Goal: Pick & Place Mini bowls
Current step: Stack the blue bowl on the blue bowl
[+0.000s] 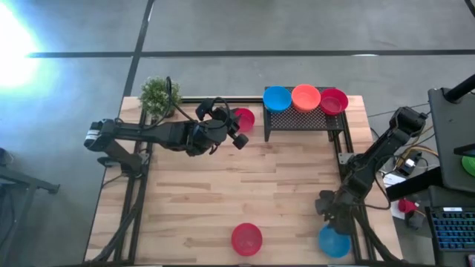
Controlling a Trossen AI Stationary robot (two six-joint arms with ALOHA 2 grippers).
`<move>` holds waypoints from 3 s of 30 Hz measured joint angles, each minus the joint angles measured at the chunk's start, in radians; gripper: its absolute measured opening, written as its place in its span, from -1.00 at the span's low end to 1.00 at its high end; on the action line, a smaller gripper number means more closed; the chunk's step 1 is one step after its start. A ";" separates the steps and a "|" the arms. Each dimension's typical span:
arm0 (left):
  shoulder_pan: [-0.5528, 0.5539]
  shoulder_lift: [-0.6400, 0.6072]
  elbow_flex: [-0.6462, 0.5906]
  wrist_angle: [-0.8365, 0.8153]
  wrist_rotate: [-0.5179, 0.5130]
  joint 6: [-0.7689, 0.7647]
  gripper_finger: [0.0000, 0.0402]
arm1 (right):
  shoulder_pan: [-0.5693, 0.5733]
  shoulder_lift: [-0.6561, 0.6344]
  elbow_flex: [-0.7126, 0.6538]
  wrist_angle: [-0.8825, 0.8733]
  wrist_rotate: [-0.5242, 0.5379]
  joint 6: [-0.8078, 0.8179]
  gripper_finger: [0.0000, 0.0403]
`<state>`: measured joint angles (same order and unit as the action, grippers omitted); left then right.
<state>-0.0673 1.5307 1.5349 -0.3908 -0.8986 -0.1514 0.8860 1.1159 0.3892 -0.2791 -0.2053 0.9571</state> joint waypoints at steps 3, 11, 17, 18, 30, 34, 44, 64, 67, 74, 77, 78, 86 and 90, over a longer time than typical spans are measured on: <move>0.002 0.000 0.000 0.000 0.000 -0.009 -0.58 | 0.000 0.000 -0.014 0.006 0.000 0.004 -0.25; 0.016 0.000 0.000 0.000 0.000 -0.009 -0.58 | 0.000 0.000 -0.052 0.100 -0.001 -0.001 -0.31; 0.016 0.000 0.000 0.000 0.000 -0.017 -0.58 | 0.000 0.000 -0.066 0.099 -0.003 0.000 -0.45; 0.016 0.000 0.000 0.000 0.000 -0.020 -0.58 | 0.000 0.000 -0.066 0.099 -0.004 -0.003 -0.49; 0.016 0.000 0.000 0.000 0.000 -0.030 -0.58 | -0.003 0.000 -0.044 0.097 -0.004 0.147 -0.95; 0.017 0.000 -0.001 -0.003 0.000 -0.029 -0.58 | -0.003 -0.008 -0.006 0.094 -0.005 0.196 -0.96; 0.017 0.000 -0.001 -0.015 0.000 0.058 -0.58 | -0.054 -0.009 0.261 -0.060 0.039 0.277 -0.96; 0.016 -0.074 -0.002 -0.073 0.000 0.153 -0.58 | -0.471 -0.008 0.879 -0.899 0.497 0.203 -0.96; 0.016 -0.085 -0.002 -0.074 0.000 0.154 -0.58 | -0.606 -0.007 0.926 -0.904 0.497 0.098 -0.96; 0.017 -0.093 -0.002 -0.075 0.012 0.155 -0.58 | -0.963 -0.001 1.059 -0.900 0.470 -0.218 -0.96; 0.016 -0.093 -0.002 -0.076 0.017 0.154 -0.58 | -1.126 -0.001 1.110 -0.892 0.412 -0.306 -0.96; 0.016 -0.093 -0.002 -0.076 0.017 0.153 -0.58 | -1.176 0.003 1.124 -0.889 0.383 -0.342 -0.96; 0.016 -0.093 -0.002 -0.075 0.019 0.140 -0.58 | -1.448 0.115 1.247 -0.892 0.185 -0.661 -0.96; 0.016 -0.093 -0.002 -0.075 0.019 0.117 -0.58 | -1.518 0.217 1.307 -0.902 0.106 -0.812 -0.96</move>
<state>-0.0509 1.4372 1.5333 -0.4660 -0.8791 -0.0345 -0.6316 1.3326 1.6962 -1.1808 -0.0990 0.1448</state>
